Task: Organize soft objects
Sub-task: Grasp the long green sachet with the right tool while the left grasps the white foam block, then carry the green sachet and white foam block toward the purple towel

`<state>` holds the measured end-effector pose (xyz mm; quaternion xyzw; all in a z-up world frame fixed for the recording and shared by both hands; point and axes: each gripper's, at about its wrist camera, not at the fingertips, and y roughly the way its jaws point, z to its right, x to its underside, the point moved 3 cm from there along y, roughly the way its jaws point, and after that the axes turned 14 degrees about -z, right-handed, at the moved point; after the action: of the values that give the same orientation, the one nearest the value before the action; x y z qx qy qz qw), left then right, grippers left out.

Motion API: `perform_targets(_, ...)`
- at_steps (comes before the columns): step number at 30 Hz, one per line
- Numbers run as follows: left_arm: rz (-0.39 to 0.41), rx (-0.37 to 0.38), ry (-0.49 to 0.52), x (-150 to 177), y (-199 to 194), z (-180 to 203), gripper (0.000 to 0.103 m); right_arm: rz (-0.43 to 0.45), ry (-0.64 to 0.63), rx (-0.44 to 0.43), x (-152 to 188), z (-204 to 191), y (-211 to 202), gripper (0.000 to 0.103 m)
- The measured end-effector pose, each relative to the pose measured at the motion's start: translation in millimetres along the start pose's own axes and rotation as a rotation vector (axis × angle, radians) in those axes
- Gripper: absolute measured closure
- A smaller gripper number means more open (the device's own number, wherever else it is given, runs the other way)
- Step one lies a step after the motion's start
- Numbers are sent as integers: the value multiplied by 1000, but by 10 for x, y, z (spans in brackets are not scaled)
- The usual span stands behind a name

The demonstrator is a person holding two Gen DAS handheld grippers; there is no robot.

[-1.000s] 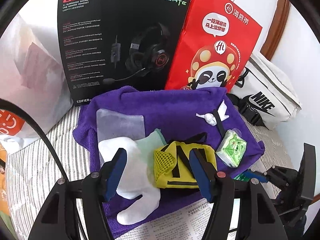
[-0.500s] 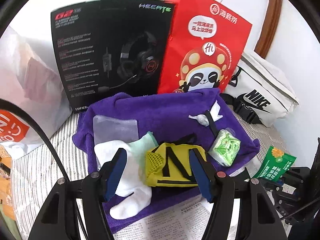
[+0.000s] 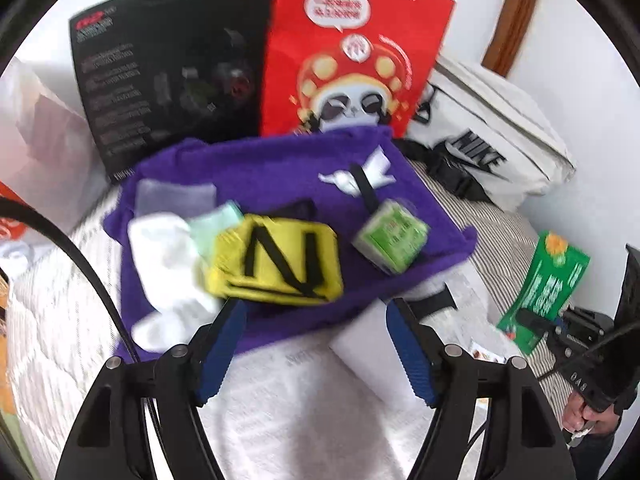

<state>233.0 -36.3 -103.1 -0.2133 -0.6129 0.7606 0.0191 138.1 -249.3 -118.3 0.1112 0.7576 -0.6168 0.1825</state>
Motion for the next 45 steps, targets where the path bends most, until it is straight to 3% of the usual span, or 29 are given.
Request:
perform_targets(6, -84, 6, -26, 193, 289, 221, 30, 39, 59, 5, 84, 88, -166, 99)
perform_targets(12, -169, 37, -102, 172, 606, 361, 30, 38, 52, 17, 158, 75, -206, 99)
perform_targets(19, -208, -14, -127, 111, 826, 480, 15, 34, 42, -7, 220, 54, -201, 99)
perform_targets(24, -208, -38, -83, 120, 835, 549, 15, 26, 43, -15, 233, 81, -185, 99)
perform_targets(28, -208, -20, -95, 70, 868, 575, 20, 22, 51, -27, 222, 89, -161, 99)
perform_targets(32, -193, -11, -68, 68, 872, 622, 48, 9, 50, -25, 246, 92, -142, 99)
perform_targets(35, -176, -14, -32, 83, 845, 653, 53, 6, 57, -26, 242, 104, -142, 99)
perform_targets(45, -99, -9, 29, 169, 560, 577, 55, -5, 34, -25, 222, 13, -114, 99)
